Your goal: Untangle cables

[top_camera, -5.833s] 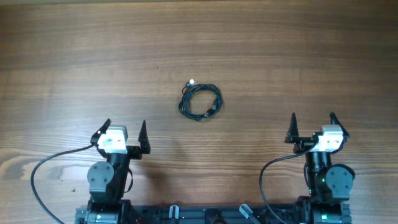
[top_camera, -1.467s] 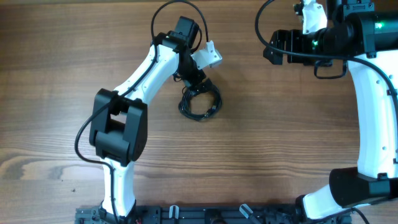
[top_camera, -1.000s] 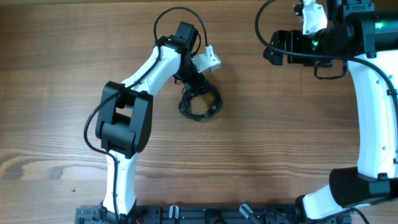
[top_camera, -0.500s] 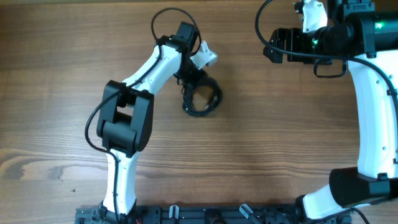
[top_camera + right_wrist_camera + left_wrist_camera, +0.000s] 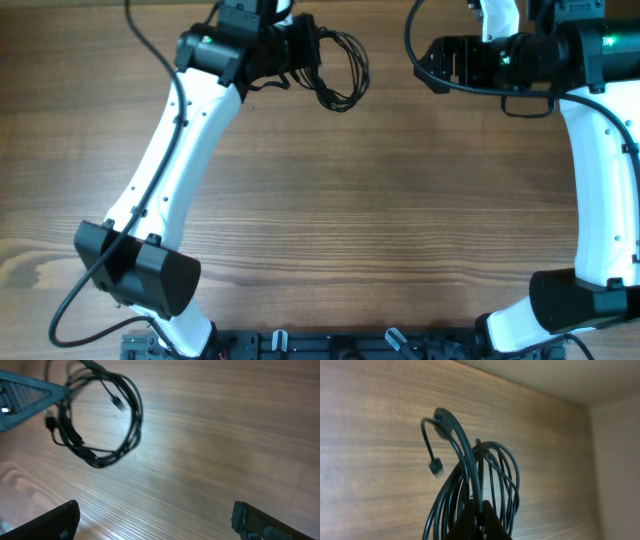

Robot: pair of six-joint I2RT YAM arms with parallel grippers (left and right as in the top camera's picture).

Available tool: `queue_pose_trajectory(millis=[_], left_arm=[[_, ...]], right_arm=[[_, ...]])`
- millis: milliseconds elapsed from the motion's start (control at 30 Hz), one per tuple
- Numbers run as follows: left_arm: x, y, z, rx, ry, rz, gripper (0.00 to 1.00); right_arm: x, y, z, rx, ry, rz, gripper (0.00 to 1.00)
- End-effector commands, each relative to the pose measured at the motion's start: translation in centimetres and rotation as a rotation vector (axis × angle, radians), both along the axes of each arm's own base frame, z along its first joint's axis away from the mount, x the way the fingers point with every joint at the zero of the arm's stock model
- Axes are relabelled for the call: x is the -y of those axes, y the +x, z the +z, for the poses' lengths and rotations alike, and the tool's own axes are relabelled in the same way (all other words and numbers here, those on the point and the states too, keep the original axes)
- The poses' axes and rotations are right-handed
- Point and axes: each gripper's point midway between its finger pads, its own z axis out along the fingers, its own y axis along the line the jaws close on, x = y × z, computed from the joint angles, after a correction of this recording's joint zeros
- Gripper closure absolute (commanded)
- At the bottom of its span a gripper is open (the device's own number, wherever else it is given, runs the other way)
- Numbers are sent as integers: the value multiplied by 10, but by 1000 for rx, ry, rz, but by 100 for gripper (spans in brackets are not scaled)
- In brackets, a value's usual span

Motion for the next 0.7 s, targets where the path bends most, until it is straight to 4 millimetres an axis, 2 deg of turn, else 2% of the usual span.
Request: queue_pose_trajectory(millis=[0, 167, 333, 533, 667], left_arm=[[3, -8, 32, -110, -259, 99, 96], [8, -14, 67, -192, -516, 45, 96], [2, -13, 91, -261, -684, 29, 96], [-6, -8, 110, -273, -781, 20, 96], [-12, -6, 110, -266, -783, 32, 96]], right_arm=[[-27, -1, 11, 25, 114, 114, 1], [-49, 2, 10, 12, 177, 154, 0], [-78, 9, -6, -6, 179, 220, 0], [-114, 16, -27, -18, 179, 297, 0], [-133, 16, -38, -25, 174, 340, 0]])
